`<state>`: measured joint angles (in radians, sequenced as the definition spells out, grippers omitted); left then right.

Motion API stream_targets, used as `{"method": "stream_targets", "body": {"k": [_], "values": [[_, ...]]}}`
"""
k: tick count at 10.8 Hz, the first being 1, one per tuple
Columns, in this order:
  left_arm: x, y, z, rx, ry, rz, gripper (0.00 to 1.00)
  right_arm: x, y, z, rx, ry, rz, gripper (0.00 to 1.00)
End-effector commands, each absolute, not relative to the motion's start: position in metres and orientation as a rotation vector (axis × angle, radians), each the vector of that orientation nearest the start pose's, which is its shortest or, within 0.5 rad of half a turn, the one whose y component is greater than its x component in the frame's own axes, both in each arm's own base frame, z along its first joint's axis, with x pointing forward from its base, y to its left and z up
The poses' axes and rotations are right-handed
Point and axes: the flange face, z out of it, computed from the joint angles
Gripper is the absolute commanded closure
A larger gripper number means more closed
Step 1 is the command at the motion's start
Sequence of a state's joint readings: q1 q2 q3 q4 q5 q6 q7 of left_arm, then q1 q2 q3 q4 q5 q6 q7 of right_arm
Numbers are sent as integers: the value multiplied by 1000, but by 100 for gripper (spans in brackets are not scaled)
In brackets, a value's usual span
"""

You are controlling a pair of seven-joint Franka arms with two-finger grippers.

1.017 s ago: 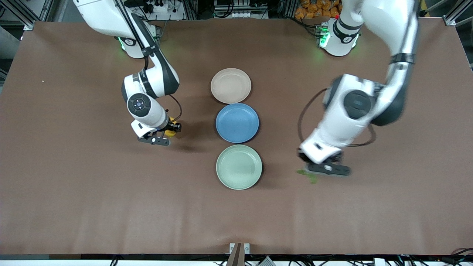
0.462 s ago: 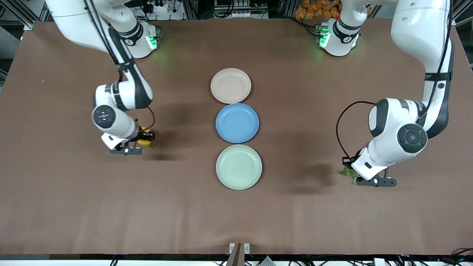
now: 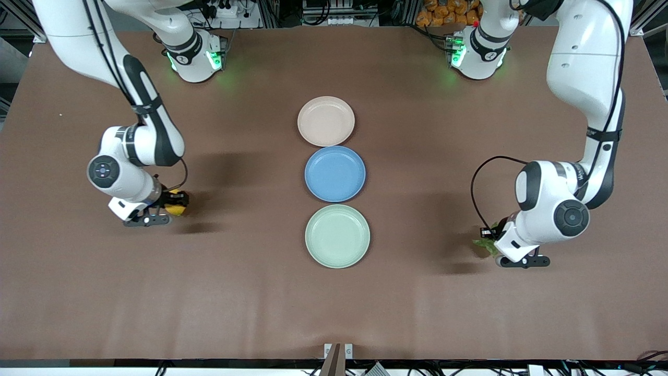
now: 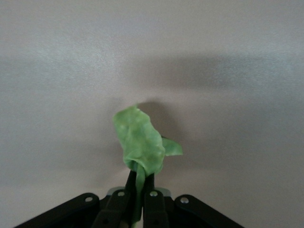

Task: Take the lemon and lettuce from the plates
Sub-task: 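Set the lettuce on the table with the left gripper while the right releases the lemon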

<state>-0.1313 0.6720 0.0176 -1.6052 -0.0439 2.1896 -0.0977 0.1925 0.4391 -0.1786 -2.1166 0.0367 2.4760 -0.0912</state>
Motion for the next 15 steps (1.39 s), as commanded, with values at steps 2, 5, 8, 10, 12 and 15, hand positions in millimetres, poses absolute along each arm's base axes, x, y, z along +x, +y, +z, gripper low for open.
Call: {"method": "stream_targets", "body": {"k": [2,5,8,10,12,15], "values": [[686,-77,236,-3178,-31,106,0,573,-11,196,-3186,-223,84,100],[692,-74,274,-3188,-38,27,0,576,-26,190,-3192,-230,23,100],[692,-80,310,-3201,-28,-35,0,577,-29,191,-3188,-200,24,0],[690,-83,340,-3208,-23,-73,0,579,-28,202,-3185,-194,-1,0],[685,-76,383,-3202,-23,-94,0,581,-27,229,-3179,-203,-45,0],[677,-66,463,-3188,-25,-50,0,556,-24,279,-3145,-332,-59,0]]}}
